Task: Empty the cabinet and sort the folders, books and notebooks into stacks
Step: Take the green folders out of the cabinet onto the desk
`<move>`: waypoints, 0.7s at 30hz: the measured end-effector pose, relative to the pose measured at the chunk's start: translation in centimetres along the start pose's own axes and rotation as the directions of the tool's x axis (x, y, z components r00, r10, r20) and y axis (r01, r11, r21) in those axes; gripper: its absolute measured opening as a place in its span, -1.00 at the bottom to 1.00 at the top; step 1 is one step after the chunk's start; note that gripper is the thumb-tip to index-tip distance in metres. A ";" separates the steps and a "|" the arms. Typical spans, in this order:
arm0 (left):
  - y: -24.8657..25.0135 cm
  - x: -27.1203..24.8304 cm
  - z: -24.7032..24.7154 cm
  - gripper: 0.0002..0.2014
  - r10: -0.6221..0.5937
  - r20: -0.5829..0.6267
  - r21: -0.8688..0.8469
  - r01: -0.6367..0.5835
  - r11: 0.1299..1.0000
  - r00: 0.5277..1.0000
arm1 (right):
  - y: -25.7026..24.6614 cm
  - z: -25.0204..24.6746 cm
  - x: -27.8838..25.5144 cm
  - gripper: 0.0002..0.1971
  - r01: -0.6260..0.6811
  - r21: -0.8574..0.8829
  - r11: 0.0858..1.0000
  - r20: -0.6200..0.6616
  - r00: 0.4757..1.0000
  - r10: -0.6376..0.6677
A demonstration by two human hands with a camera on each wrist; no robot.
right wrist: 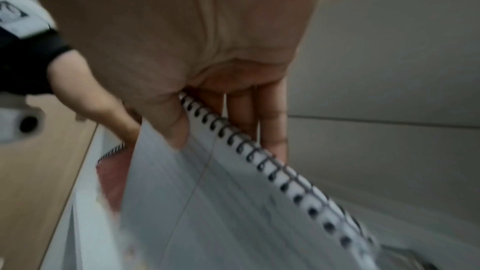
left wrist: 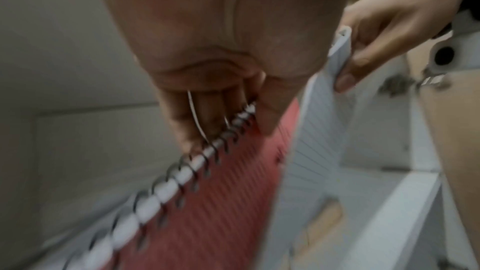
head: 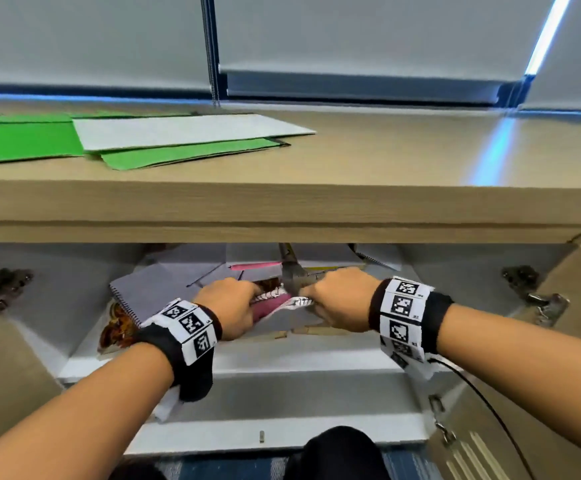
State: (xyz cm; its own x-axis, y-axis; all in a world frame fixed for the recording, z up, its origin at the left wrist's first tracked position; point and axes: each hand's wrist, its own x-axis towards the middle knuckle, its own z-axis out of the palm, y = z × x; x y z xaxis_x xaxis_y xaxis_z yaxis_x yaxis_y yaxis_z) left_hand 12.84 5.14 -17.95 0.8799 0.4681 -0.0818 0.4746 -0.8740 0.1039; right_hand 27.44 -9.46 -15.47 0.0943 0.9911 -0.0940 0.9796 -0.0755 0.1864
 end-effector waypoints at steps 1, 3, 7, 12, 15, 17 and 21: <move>0.9 -0.8 -1.6 -0.68 0.058 0.025 -0.025 -0.058 0.998 0.998 | 0.0 -1.9 -1.6 -0.78 -0.004 -0.013 1.000 -0.005 1.000 0.004; 1.9 -2.2 -4.0 -0.80 0.141 0.083 -0.050 -0.138 0.989 0.986 | 0.1 -5.0 -4.6 -0.78 -0.019 0.000 1.000 0.009 1.000 0.019; 4.1 -5.2 -9.3 -0.80 0.264 0.047 -0.088 -0.260 0.962 0.963 | 0.4 -11.9 -11.6 -0.81 -0.060 0.016 0.998 0.007 0.998 0.059; 8.4 -8.5 -17.8 -0.75 0.379 -0.160 -0.129 -0.400 0.908 0.912 | 0.7 -20.7 -19.2 -0.77 -0.185 -0.057 0.981 -0.124 0.976 0.177; 10.8 -9.2 -22.7 -0.72 0.385 -0.380 -0.072 -0.442 0.894 0.841 | 1.4 -25.2 -22.6 -0.80 -0.276 -0.102 0.956 -0.234 0.940 0.246; 12.2 -8.9 -25.6 -0.71 0.339 -0.530 -0.055 -0.431 0.901 0.777 | 2.0 -27.7 -24.0 -0.81 -0.344 -0.144 0.928 -0.322 0.903 0.285; 14.3 -6.2 -29.0 -0.70 0.193 -0.815 -0.050 -0.398 0.916 0.546 | 3.9 -31.1 -24.3 -0.85 -0.441 -0.180 0.879 -0.397 0.850 0.345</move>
State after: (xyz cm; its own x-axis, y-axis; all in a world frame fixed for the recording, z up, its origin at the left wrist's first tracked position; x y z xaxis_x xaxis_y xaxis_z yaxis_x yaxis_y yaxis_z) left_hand 14.80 -6.44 12.80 0.5905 0.1934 0.7835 0.0854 -0.9804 0.1777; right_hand 23.41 -30.48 17.91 0.3479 0.8603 0.3727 0.7877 -0.4838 0.3814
